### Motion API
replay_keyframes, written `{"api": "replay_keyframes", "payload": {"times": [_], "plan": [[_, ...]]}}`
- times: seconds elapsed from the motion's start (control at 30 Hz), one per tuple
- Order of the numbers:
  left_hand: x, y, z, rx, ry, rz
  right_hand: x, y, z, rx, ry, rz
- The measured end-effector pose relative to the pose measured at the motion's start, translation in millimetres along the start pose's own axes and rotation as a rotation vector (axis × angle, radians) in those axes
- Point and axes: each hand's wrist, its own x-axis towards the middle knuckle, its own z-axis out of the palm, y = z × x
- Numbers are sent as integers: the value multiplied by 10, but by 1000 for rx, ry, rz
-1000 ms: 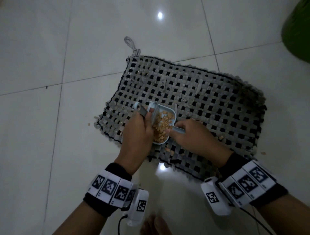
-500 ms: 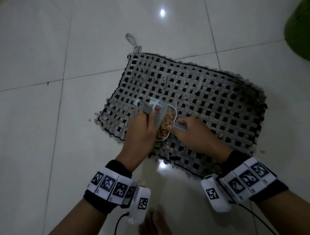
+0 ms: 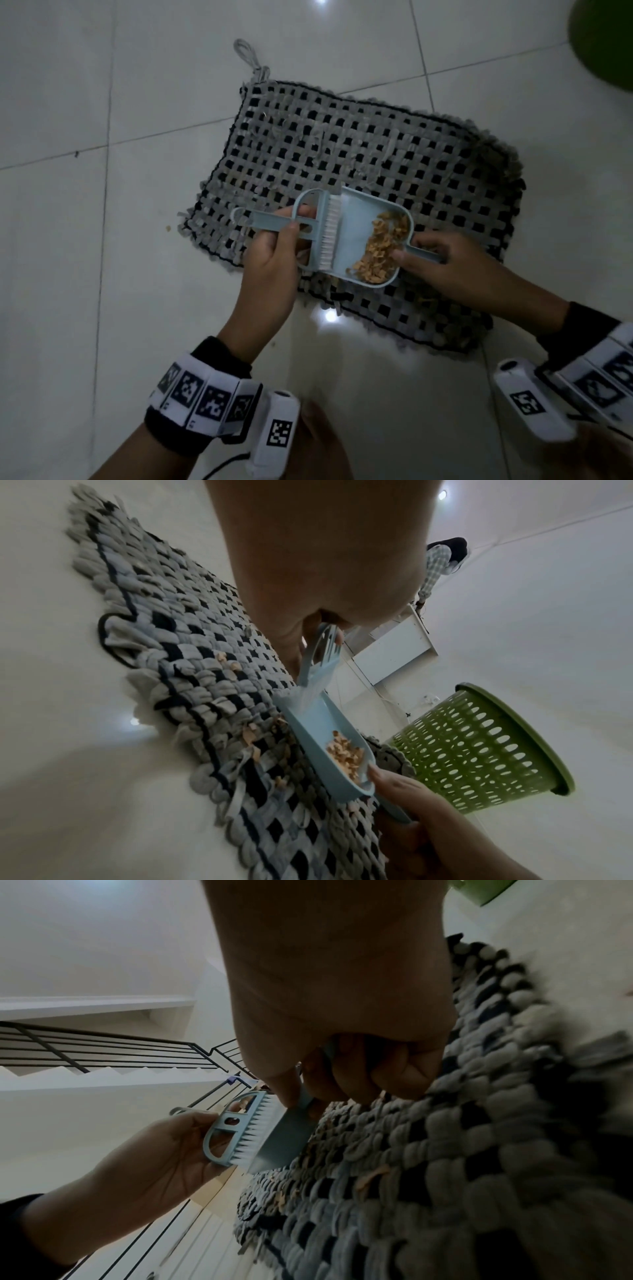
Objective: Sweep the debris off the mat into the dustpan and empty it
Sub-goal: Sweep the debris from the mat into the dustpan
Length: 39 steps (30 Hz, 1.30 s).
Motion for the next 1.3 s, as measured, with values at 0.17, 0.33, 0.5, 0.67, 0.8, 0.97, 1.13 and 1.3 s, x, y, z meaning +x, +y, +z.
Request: {"api": "replay_keyframes", "payload": {"times": [0.17,0.33,0.5,0.67,0.8,0.97,1.13,1.3], "plan": [[-150,-68,-9,232,132,160,-320,172,-181,-48,-1,-27],[-222,-268,76,531,85,191,-548,381,-252,-168,-21,2],[-277,-342,281,577,-10,160,-587,428,-261,-183,-5,44],[-318,-336,480,613,-103,171,-526,461,-244,-172,0,50],[-235,-247,415,555,-50,216,-500,479,-243,-141,-20,49],[103,-260,182,619,88,243,-468,531,-247,-72,-41,54],[38,-341,396,605,-40,228,-464,567,-213,-81,-11,42],[-177,-313,582,555,-151,207,-454,549,-205,-113,-22,34]]}}
